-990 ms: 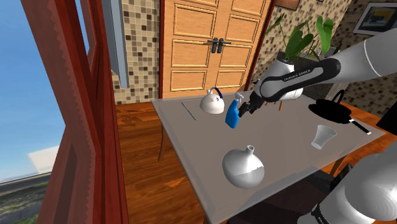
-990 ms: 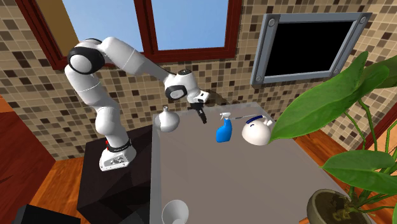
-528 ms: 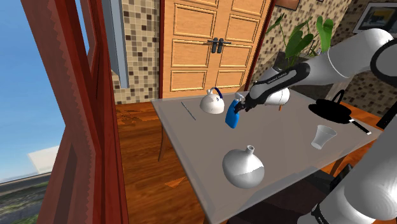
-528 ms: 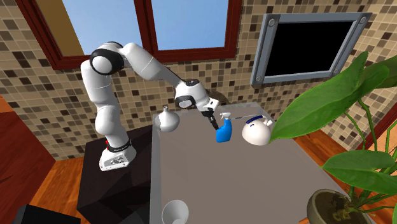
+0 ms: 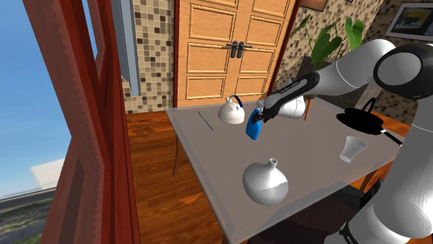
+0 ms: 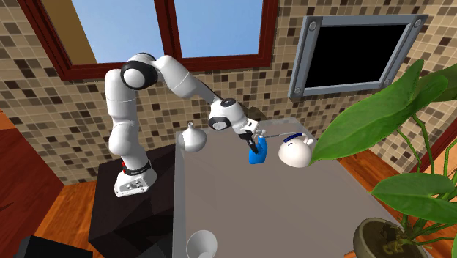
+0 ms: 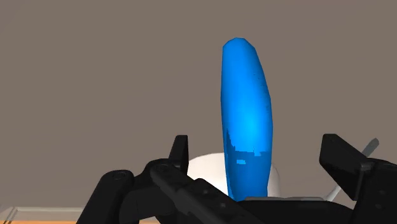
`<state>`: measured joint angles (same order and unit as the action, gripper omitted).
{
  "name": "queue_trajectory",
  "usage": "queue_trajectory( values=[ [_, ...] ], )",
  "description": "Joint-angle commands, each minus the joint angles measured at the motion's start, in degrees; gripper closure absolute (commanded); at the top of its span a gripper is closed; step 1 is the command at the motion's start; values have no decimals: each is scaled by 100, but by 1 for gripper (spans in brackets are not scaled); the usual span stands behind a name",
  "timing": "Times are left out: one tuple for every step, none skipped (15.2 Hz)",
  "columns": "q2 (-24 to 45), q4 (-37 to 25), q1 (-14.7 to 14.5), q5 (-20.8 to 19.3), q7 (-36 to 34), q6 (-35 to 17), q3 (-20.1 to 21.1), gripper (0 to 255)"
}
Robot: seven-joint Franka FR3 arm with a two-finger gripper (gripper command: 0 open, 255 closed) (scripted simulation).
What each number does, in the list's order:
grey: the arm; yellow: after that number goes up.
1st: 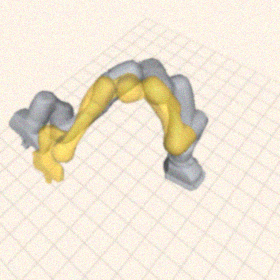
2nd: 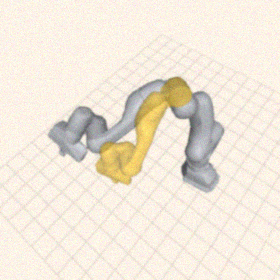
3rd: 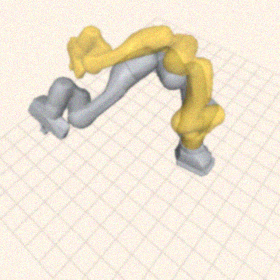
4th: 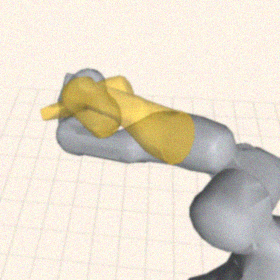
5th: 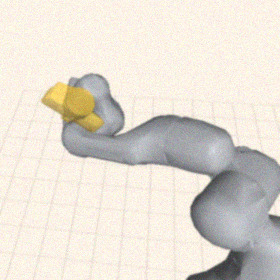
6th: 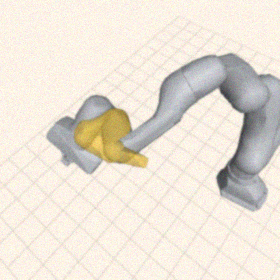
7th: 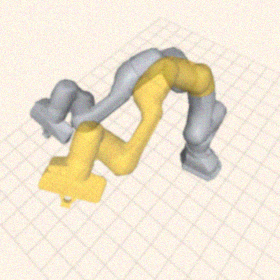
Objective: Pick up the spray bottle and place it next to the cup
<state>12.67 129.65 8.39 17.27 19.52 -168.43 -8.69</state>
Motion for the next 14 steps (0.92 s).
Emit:
queue_trajectory(
  values=[
    [236, -113, 85, 162, 136, -123, 111, 0],
    [235, -113, 89, 159, 133, -123, 115, 0],
    [235, -112, 91, 158, 133, -124, 116, 0],
    [235, -113, 91, 158, 132, -124, 116, 0],
    [235, -113, 91, 157, 132, -123, 116, 0],
    [235, -113, 91, 157, 132, -123, 116, 0],
    [235, -113, 91, 157, 132, -123, 116, 0],
    [235, -113, 91, 157, 132, -123, 116, 0],
    [234, -112, 90, 156, 131, -123, 115, 0],
    [234, -112, 90, 156, 131, -123, 115, 255],
    [234, -112, 90, 156, 131, -123, 115, 255],
    [234, -112, 90, 156, 131, -123, 115, 255],
    [234, -113, 90, 156, 131, -122, 115, 255],
    [234, -113, 90, 156, 131, -122, 115, 255]
  ],
)
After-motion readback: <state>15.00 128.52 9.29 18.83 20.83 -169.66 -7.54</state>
